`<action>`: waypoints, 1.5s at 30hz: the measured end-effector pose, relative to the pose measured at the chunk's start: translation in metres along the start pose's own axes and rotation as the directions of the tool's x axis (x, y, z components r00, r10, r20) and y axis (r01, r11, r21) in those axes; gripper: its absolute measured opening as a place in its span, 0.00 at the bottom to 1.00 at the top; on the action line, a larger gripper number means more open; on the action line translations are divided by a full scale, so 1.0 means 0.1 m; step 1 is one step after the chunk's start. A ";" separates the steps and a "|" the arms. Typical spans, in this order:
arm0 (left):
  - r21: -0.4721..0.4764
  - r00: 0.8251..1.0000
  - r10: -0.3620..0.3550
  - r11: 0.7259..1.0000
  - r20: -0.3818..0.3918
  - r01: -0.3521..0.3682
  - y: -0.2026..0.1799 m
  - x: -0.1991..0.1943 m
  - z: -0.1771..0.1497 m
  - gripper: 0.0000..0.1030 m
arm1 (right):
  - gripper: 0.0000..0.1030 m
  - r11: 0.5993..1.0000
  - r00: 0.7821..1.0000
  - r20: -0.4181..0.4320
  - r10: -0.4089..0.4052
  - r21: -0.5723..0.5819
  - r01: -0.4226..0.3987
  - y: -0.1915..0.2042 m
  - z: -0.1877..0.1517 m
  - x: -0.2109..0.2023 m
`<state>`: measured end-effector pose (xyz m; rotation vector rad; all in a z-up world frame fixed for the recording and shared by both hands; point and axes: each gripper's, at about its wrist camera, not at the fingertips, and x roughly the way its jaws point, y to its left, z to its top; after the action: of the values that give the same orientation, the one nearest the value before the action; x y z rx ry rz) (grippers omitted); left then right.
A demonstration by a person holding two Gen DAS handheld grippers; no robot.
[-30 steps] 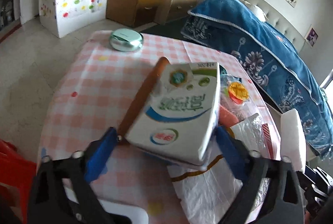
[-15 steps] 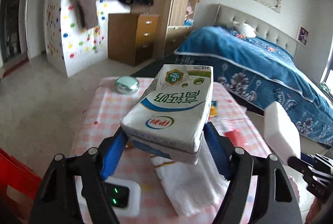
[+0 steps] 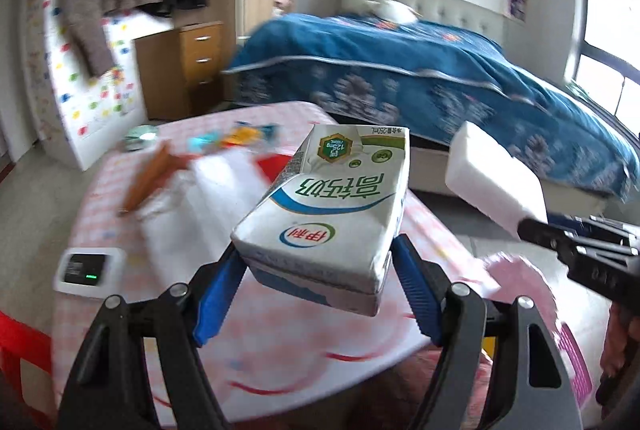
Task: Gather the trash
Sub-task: 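Carry the carton and foam block to the trash bin and release them, then move both open grippers back over the table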
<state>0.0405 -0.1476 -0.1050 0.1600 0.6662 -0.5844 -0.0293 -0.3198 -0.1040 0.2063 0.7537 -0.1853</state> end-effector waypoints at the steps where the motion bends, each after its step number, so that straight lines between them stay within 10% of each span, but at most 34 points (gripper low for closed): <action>1: 0.022 1.000 -0.024 0.999 -0.006 0.024 -0.13 0.02 -0.02 0.70 | 0.28 0.999 1.000 -0.004 -0.025 0.019 0.026 -0.12 -0.06 -0.05; 18: 0.264 0.962 -0.257 0.925 -0.095 0.273 -1.87 0.38 -0.08 0.71 | 0.29 0.932 0.961 -0.123 -0.249 0.239 0.272 -1.52 -0.98 -0.47; 25: 0.308 0.946 -0.292 0.895 -0.139 0.321 -2.23 0.52 -0.09 0.80 | 0.54 0.916 0.950 -0.170 -0.261 0.268 0.300 -1.76 -1.11 -0.40; 45: 0.134 0.996 -0.081 0.987 -0.023 0.083 -0.97 -0.01 0.00 0.84 | 0.55 0.972 0.990 -0.052 -0.128 0.191 0.136 -1.12 -0.59 -0.44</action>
<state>-0.0144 -0.2279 -0.1007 0.2648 0.6526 -0.7086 -0.1268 -0.4091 -0.1291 0.3463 0.7895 -0.3828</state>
